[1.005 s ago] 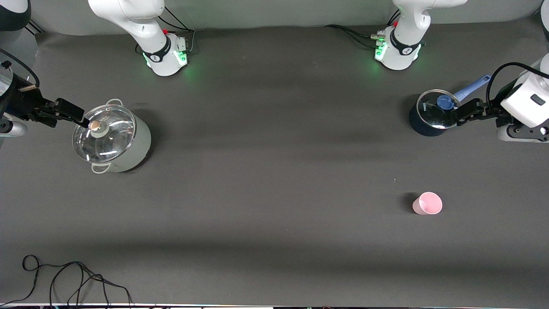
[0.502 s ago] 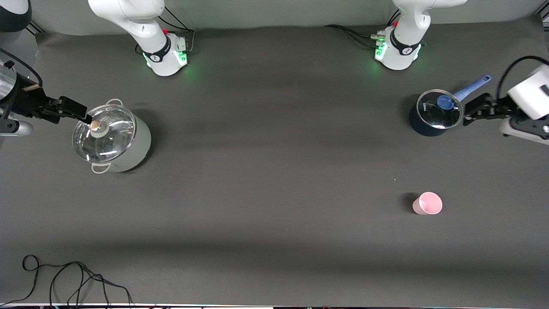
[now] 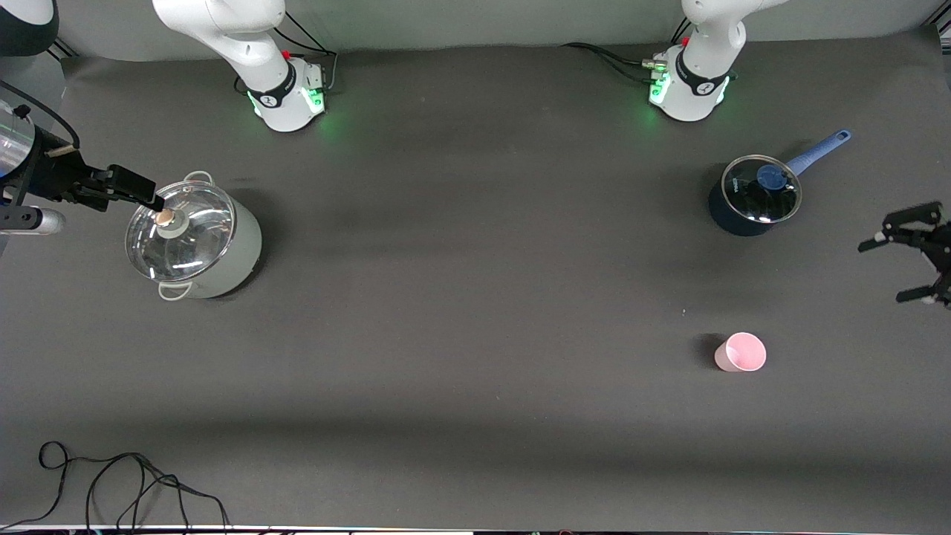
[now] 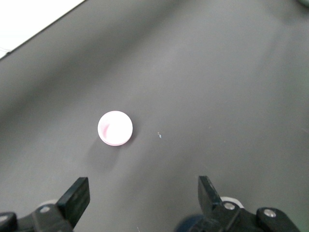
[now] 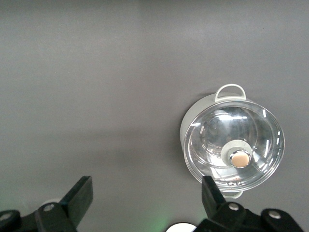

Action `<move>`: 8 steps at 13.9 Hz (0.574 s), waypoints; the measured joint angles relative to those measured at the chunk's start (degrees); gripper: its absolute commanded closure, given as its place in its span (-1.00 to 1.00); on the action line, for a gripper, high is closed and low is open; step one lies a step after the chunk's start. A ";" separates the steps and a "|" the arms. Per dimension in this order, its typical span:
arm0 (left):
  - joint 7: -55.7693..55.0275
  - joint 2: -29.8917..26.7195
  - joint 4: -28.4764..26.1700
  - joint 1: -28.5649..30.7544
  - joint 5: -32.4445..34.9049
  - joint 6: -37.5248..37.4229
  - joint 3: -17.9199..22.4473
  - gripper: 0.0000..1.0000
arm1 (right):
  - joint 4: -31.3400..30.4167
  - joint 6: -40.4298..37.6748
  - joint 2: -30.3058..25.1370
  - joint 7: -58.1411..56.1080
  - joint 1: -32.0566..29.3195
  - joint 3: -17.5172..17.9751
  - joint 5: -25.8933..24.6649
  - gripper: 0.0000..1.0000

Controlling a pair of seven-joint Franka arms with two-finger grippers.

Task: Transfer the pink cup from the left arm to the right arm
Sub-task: 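Move the left gripper away from the saucepan toward the pink cup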

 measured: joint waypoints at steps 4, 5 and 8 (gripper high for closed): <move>23.41 13.76 -0.28 6.93 -13.97 -0.05 -0.07 -0.99 | 0.01 0.00 0.02 0.00 0.02 0.00 0.00 -1.00; 29.48 16.95 -0.32 7.95 -16.65 -0.25 -0.11 -0.99 | 0.01 -0.01 0.02 0.00 0.03 0.00 0.00 -1.00; 46.54 25.79 -0.28 11.46 -24.35 -1.41 -0.19 -0.98 | 0.02 -0.01 0.03 0.00 0.03 0.00 0.00 -1.00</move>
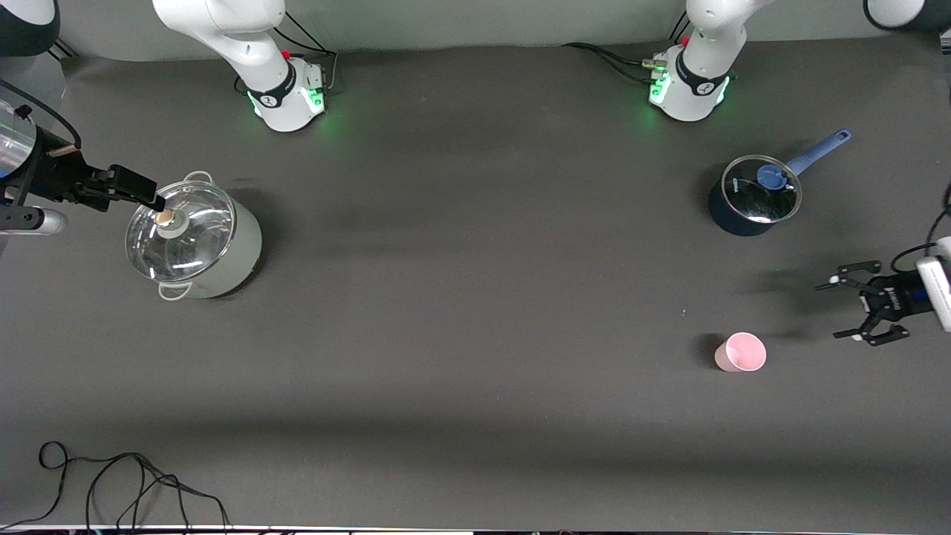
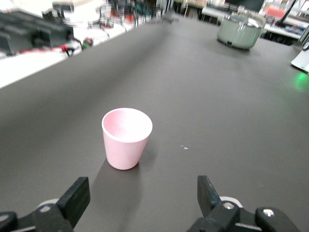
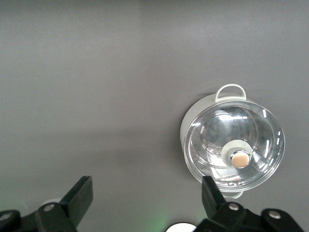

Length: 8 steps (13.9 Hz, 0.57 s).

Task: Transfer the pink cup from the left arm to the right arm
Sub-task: 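Move the left gripper away from the saucepan toward the pink cup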

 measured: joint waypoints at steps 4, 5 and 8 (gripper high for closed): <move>10.20 5.82 0.29 1.22 -6.34 -0.24 -0.53 -0.92 | 0.00 -0.01 0.01 0.00 0.00 0.00 0.00 -1.00; 12.78 7.08 0.31 0.96 -8.60 -0.24 -0.85 -0.92 | 0.00 -0.01 0.01 0.00 0.01 0.00 0.00 -1.00; 16.78 10.50 0.54 -0.79 -11.34 1.16 -1.27 -0.92 | 0.01 -0.01 0.02 0.00 0.01 0.00 0.00 -1.00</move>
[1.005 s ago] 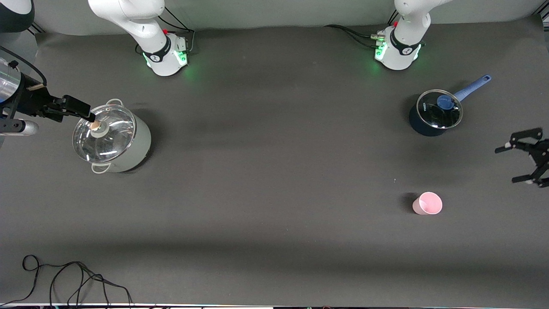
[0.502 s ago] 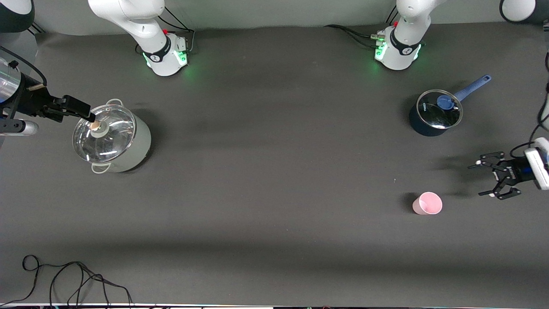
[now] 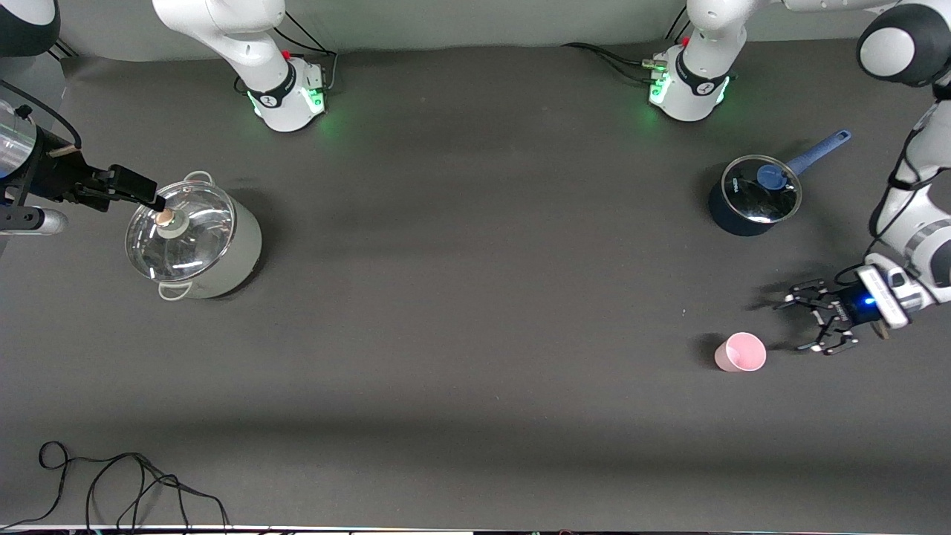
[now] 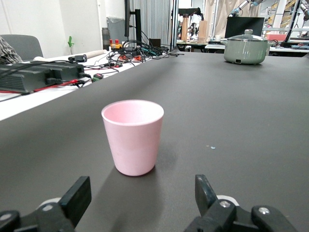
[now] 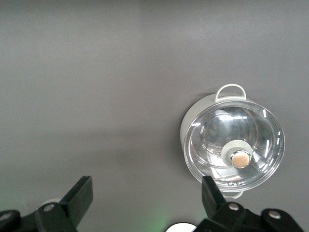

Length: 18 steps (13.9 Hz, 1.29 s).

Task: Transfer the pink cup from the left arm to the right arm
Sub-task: 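Move the left gripper away from the saucepan toward the pink cup, then lower the left gripper around the pink cup and close it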

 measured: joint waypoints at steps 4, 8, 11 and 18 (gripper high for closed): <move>0.97 1.28 0.15 -1.64 -2.19 1.28 -0.17 -0.92 | 0.01 0.00 0.00 0.00 0.00 0.00 0.00 -1.00; 3.92 2.77 0.15 -2.36 -5.23 4.27 -1.95 -0.92 | 0.01 0.00 0.00 0.00 0.00 0.00 0.00 -1.00; 4.97 4.04 0.15 -4.47 -8.36 6.06 -2.68 -0.92 | 0.01 0.00 0.00 0.00 0.00 0.00 0.00 -1.00; 5.02 4.48 0.15 -6.99 -11.73 7.98 -2.75 0.14 | 0.01 -0.02 0.00 0.00 0.00 0.00 0.00 -1.00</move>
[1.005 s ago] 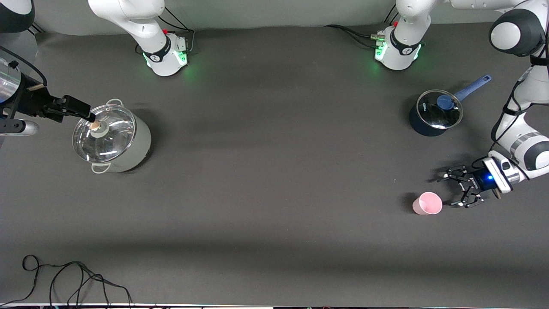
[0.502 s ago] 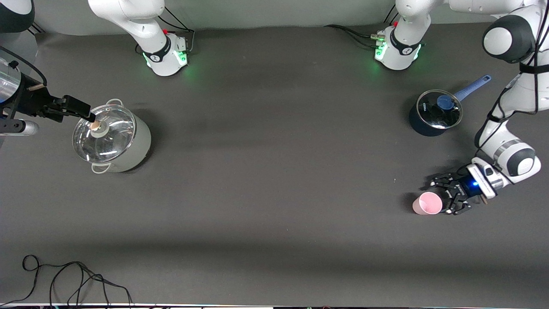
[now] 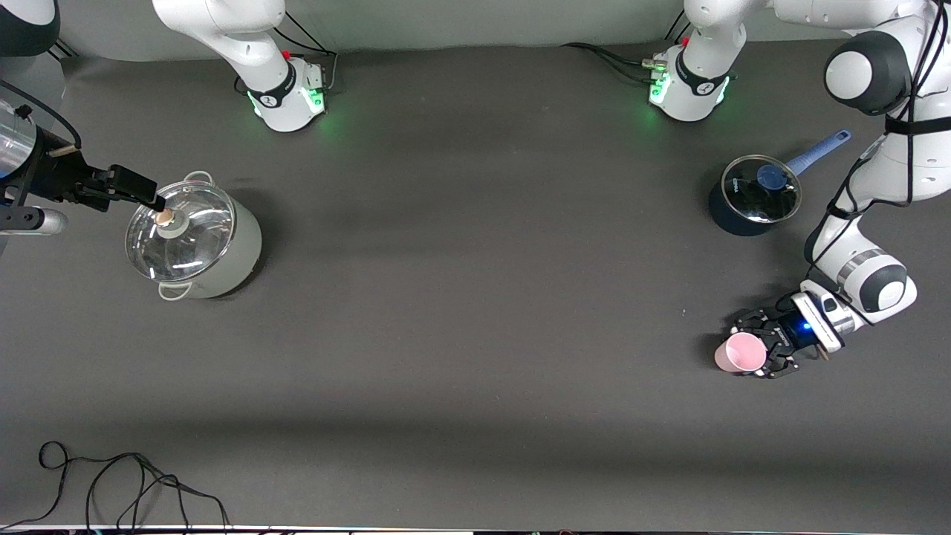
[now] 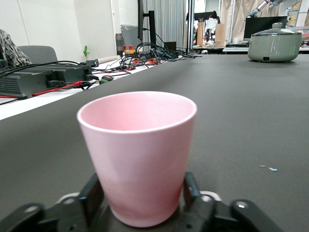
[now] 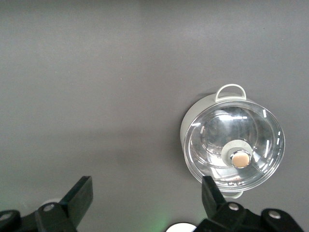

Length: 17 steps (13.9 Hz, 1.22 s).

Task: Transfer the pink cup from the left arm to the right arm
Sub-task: 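Lower the left gripper around the pink cup and close it, then lift the pink cup with the left gripper toward the table center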

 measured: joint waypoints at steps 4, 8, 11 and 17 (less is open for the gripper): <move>0.00 0.03 -0.05 -0.19 -0.95 0.23 0.00 0.32 | 0.00 -0.02 0.00 0.00 0.00 -0.03 0.00 -1.00; -3.53 -0.83 -0.17 -1.24 -1.31 0.45 -0.44 0.43 | 0.00 -0.02 0.00 0.00 0.00 -0.03 0.00 -0.99; -9.04 -7.67 -4.28 -4.27 -3.45 5.64 -2.90 0.47 | 0.00 -0.03 0.00 0.05 0.00 -0.16 0.00 -0.88; -9.96 -29.70 -23.52 -6.08 -24.24 28.60 -22.80 0.48 | 0.52 -1.16 0.01 13.50 -0.19 -0.69 0.80 -0.88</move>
